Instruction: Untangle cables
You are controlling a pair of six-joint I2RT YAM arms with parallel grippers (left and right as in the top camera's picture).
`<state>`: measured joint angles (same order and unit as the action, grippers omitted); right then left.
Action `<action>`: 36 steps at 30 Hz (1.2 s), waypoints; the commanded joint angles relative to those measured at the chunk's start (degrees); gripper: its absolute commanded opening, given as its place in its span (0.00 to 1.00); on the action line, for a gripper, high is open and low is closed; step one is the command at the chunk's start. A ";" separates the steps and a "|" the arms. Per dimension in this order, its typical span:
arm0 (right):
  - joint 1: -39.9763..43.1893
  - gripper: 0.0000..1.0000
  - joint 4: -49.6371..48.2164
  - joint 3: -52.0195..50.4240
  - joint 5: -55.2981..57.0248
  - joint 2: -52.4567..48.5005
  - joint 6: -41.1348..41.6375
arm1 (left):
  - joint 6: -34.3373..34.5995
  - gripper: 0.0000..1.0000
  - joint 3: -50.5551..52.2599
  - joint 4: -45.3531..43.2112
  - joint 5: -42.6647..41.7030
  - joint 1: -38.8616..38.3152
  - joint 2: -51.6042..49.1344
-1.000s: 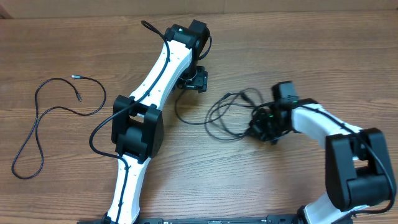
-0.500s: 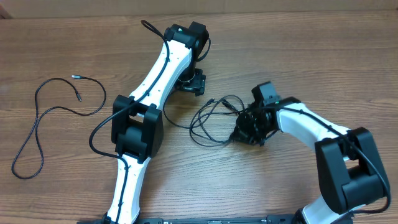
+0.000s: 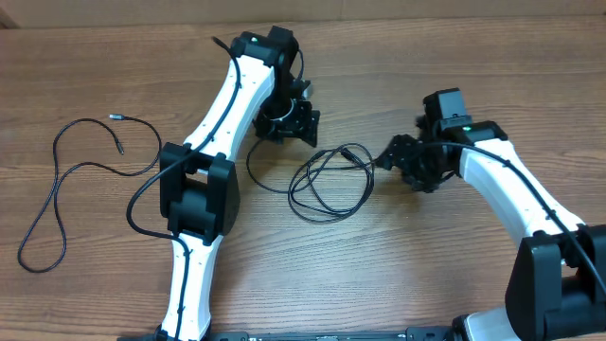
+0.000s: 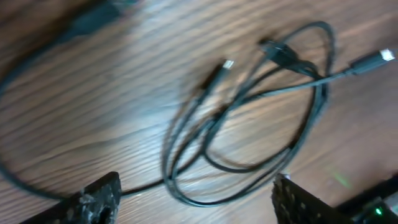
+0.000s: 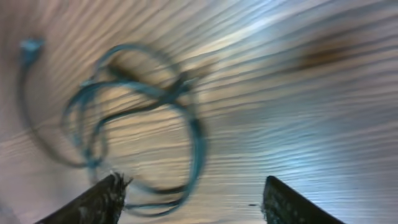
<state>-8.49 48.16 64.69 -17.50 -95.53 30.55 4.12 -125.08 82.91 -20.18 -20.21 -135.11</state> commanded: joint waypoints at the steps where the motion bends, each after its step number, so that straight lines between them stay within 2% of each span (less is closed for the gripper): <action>1: 3.37 0.71 0.83 0.15 9.22 0.22 -0.39 | -1.92 0.71 -0.22 -0.33 -3.85 -2.64 0.85; 10: 12.44 0.72 1.95 0.09 10.03 0.22 -0.42 | 3.82 0.51 -0.22 -3.63 -2.60 -8.70 0.85; 11: 14.58 0.73 1.95 -0.02 10.03 0.22 -0.44 | 5.62 0.46 -0.22 -3.93 -1.09 -9.77 0.85; 15: 19.04 0.76 1.97 -0.37 10.64 0.20 -0.44 | 7.98 0.40 -0.20 -3.78 2.58 -12.09 0.85; 17: 21.79 0.82 1.90 -0.50 11.63 0.20 -0.46 | 7.96 0.39 -0.20 -3.72 3.39 -13.49 0.85; 18: 22.91 0.91 1.86 -0.50 12.11 0.20 -0.46 | 7.98 0.39 -0.20 -3.72 3.85 -14.05 0.85; 20: 25.66 1.00 1.95 -0.50 12.44 0.20 -0.42 | 10.25 0.34 -0.17 -3.72 6.36 -15.74 0.85; 24: 27.26 1.00 1.49 -0.50 12.31 0.20 -0.42 | 15.32 0.27 0.11 -4.02 10.49 -17.44 0.85; 30: 27.26 1.00 1.42 -0.50 12.33 0.22 -0.44 | 17.18 0.04 0.63 -7.65 13.33 -18.99 0.11; 36: 27.26 1.00 1.44 -0.50 12.35 0.22 -0.44 | 17.35 0.04 1.22 -9.38 18.58 -19.06 0.00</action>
<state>18.72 49.93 64.49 -5.58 -95.53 30.02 20.05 -124.38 73.69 -5.89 -39.31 -135.11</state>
